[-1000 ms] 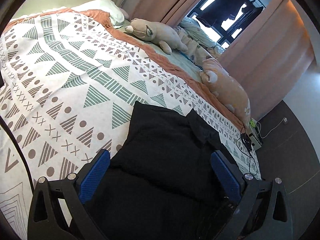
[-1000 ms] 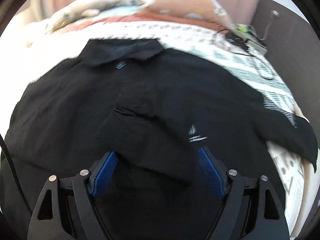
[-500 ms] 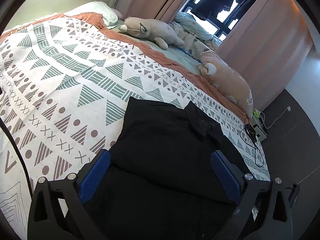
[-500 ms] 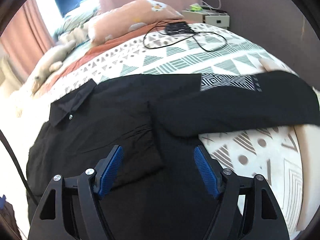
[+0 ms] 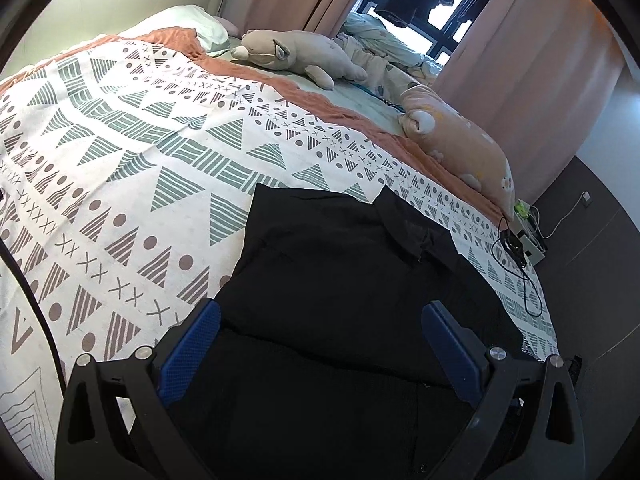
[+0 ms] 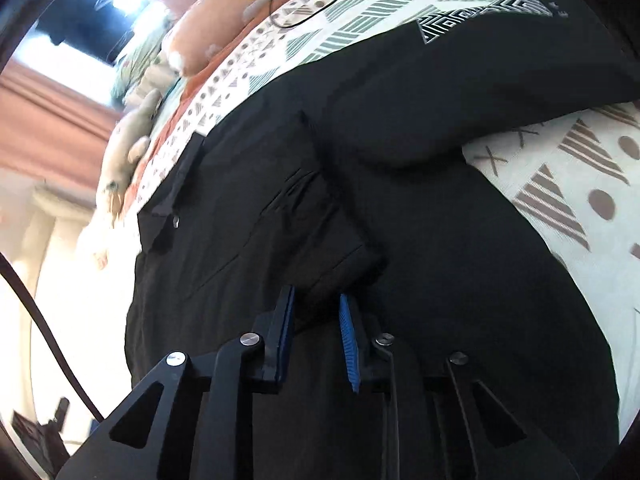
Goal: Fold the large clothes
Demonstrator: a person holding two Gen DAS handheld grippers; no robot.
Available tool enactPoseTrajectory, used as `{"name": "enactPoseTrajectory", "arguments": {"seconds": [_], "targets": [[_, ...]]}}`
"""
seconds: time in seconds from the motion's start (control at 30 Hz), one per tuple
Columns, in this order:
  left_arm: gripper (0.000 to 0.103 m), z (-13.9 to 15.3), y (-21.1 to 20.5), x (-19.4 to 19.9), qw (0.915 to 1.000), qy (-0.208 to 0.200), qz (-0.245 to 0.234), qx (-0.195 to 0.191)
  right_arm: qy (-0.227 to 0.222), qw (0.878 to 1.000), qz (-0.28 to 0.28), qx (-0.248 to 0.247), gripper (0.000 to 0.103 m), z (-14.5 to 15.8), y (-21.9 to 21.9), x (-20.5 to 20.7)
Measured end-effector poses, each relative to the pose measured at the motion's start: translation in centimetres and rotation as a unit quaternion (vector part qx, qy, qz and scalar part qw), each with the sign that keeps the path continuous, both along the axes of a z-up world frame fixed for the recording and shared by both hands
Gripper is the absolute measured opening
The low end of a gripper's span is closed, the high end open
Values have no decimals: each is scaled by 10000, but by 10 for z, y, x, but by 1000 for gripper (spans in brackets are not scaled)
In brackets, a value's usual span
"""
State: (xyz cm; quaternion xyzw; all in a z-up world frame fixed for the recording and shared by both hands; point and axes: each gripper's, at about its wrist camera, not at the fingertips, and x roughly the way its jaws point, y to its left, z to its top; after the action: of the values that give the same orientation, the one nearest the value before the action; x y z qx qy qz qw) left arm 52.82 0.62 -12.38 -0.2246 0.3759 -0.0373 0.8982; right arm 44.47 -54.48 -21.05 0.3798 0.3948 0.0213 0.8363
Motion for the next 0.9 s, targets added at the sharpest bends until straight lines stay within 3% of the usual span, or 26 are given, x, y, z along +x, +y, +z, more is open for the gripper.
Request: {"name": "enactPoseTrajectory", "arguments": {"seconds": [0.27,0.3,0.37,0.4,0.43,0.67,0.9], "targets": [[103,3,-3,-2,10000,-26,-82,-34,-352,9991,77,214,20,-2,-9,19],[103,4,-5,-2,10000,-36,-80,-29,-362,9989,79,282,25,-3,-9,16],[103,6,-8,-3,10000,-53,-60,39,-430,9986,13,298,56,-1,-15,7],[103,8,-9,-3,9999,-78,-60,69,-499,9985,-55,239,77,0,-18,3],[103,9,-10,-4,9999,-107,-65,67,-603,9978,-195,183,79,3,-24,-3],[103,19,-17,-8,9986,-341,-8,400,-741,9920,-1016,85,79,5,-66,-45],[103,13,-16,-4,9993,-213,9,313,-799,9710,-2234,304,79,-16,-125,-75]]}}
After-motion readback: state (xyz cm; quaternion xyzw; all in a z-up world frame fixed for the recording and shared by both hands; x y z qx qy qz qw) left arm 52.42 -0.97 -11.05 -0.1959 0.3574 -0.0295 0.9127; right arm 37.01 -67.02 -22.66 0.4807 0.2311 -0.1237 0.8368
